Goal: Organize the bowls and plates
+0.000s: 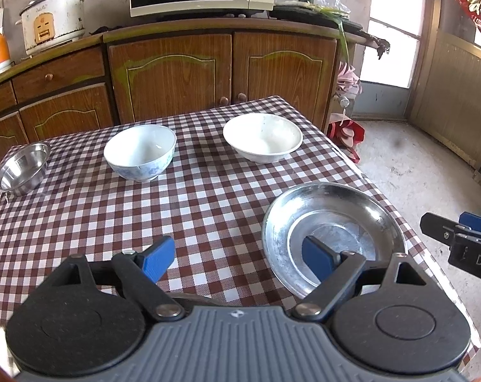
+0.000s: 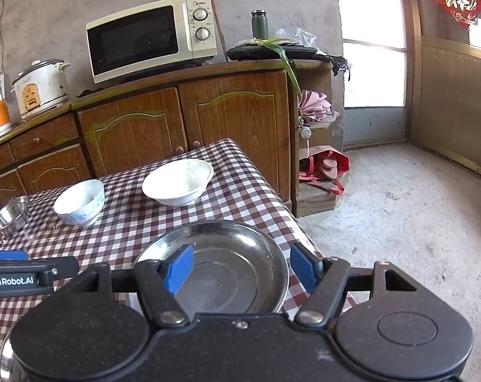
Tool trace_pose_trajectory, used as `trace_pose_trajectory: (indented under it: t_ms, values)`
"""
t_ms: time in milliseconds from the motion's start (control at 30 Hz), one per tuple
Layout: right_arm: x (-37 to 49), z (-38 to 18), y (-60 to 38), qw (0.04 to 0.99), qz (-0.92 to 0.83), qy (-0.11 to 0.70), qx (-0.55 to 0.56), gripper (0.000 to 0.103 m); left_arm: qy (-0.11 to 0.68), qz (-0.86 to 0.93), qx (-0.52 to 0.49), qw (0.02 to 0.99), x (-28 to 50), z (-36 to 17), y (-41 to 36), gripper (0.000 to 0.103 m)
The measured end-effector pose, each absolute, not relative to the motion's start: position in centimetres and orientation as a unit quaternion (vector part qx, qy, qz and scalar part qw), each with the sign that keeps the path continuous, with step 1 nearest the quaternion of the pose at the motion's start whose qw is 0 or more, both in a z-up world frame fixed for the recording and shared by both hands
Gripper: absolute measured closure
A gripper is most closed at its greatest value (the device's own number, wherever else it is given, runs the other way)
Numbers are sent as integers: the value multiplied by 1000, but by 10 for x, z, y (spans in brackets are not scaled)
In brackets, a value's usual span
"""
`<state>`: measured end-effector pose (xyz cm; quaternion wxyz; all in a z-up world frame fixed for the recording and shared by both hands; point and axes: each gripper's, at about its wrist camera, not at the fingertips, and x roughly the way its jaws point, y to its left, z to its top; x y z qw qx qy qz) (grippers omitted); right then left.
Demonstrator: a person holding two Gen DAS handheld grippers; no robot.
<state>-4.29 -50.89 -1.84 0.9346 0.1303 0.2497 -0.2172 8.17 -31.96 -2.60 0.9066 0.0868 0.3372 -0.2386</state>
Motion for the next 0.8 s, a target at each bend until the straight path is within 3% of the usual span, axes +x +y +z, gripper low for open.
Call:
trace_pose_trajectory:
  t_ms: [800]
  values:
    - [-33, -46, -537, 921, -238, 273, 145, 23, 357, -233, 90, 900, 105, -49, -335, 14]
